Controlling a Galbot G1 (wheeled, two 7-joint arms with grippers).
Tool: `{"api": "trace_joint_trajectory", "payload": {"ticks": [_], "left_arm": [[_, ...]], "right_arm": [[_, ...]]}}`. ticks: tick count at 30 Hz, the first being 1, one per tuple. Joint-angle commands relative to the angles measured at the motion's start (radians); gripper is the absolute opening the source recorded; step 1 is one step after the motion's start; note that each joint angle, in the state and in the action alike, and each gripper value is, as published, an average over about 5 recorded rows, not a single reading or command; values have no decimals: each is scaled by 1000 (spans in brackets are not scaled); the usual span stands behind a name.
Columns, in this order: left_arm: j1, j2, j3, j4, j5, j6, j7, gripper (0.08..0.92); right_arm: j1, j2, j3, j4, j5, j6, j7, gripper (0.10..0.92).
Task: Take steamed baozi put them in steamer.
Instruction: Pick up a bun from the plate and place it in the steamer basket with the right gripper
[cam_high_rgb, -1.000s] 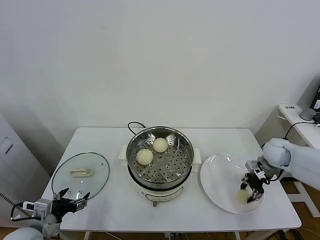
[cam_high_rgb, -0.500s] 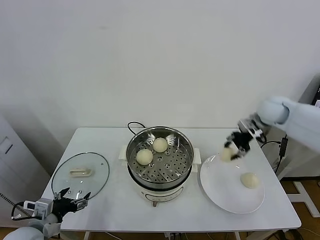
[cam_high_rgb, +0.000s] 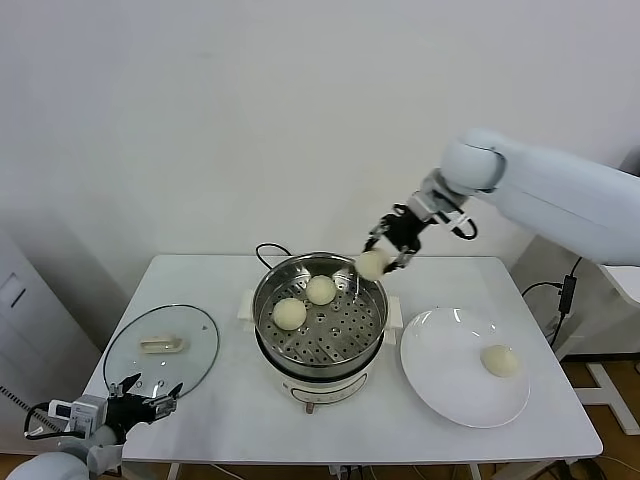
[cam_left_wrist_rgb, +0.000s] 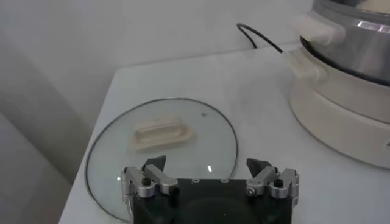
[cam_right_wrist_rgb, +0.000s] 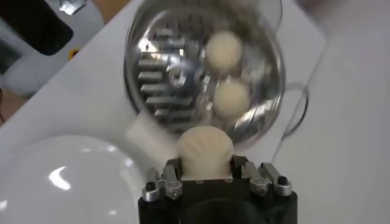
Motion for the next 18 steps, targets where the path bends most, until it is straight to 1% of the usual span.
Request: {"api": "trace_joint_trajectory", "payload": {"ticks": [1, 8, 18], "left_arm": [[-1, 0, 0, 1, 0, 0, 1, 823], [3, -1, -3, 1, 0, -4, 2, 823], [10, -3, -5, 0, 0, -7, 3, 823]], "right_arm": [[-31, 174, 27, 17, -104, 231, 2, 503], [-84, 194, 4, 79, -189, 335, -5, 505], [-152, 186, 15, 137, -330, 416, -11, 509]]}}
